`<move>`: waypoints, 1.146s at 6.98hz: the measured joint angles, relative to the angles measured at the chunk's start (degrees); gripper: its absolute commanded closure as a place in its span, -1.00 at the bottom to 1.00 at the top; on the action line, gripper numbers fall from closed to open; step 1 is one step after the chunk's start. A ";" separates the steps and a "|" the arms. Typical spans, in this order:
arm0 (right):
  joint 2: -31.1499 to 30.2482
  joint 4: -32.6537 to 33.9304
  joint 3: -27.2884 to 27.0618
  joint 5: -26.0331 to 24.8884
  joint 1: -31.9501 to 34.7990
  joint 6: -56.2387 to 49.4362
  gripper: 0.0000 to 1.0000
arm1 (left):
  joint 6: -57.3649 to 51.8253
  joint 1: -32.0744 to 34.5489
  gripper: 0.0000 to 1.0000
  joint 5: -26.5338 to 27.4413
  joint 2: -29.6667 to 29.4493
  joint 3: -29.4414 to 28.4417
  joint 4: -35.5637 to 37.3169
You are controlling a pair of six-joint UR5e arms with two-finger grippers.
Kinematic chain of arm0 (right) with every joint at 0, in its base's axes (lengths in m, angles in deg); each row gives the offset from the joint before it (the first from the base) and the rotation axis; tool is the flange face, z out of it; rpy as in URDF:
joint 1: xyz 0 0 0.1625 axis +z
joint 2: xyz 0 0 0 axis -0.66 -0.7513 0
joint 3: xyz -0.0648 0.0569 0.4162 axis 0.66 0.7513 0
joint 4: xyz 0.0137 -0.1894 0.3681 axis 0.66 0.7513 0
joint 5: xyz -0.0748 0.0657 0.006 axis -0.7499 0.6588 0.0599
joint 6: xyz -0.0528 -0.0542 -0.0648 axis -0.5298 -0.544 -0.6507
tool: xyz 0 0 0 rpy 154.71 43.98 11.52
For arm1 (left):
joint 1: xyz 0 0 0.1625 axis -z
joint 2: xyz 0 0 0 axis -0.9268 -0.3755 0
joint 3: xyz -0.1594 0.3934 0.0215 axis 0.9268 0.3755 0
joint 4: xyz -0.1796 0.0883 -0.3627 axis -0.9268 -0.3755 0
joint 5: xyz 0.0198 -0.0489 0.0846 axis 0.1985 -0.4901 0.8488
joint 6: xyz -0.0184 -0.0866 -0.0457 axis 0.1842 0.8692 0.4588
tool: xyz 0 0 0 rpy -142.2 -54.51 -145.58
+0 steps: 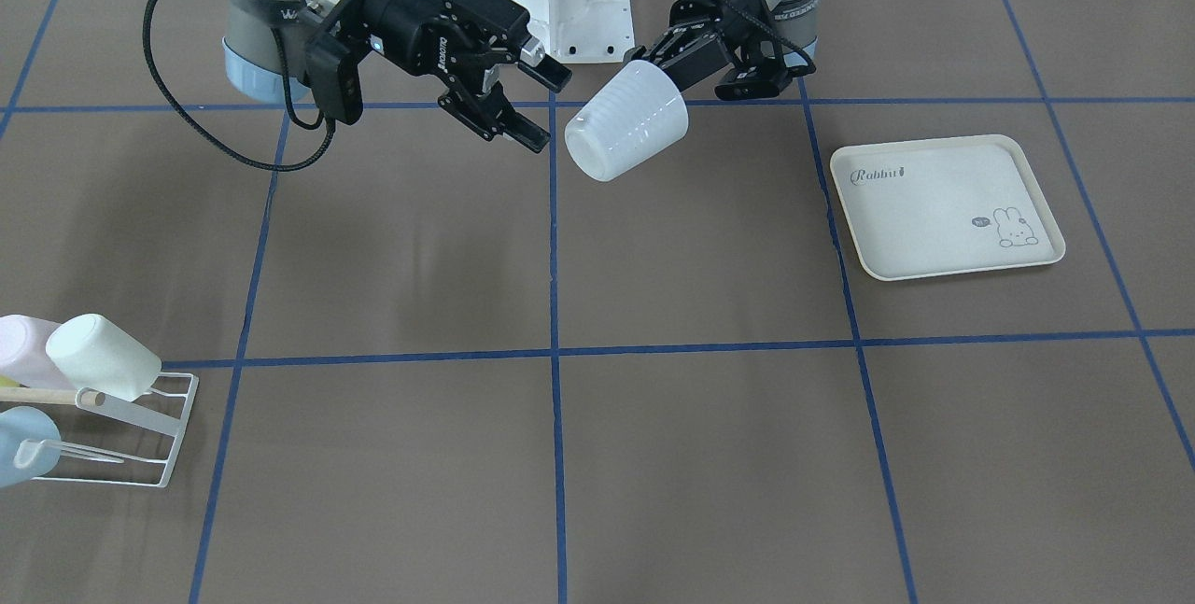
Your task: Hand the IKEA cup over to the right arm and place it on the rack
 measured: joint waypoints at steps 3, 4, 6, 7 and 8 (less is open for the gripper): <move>0.07 0.07 0.07 -0.12 -0.14 -0.06 -0.99 | -1.00 -1.74 1.00 0.69 -0.80 -0.04 0.06; 0.08 0.07 0.10 -0.30 -0.18 -0.07 -0.99 | -1.09 -2.40 1.00 1.27 -1.19 -0.03 0.20; 0.09 0.07 0.13 -0.44 -0.42 -0.07 -0.98 | -1.12 -3.07 1.00 1.93 -2.55 0.03 1.38; 0.09 0.07 0.12 -0.48 -0.66 -0.07 -0.98 | -1.13 -3.19 1.00 2.00 -2.84 0.04 1.66; 0.09 0.07 0.11 -0.52 -0.91 -0.07 -0.97 | -1.13 -3.22 1.00 2.03 -2.93 0.04 1.77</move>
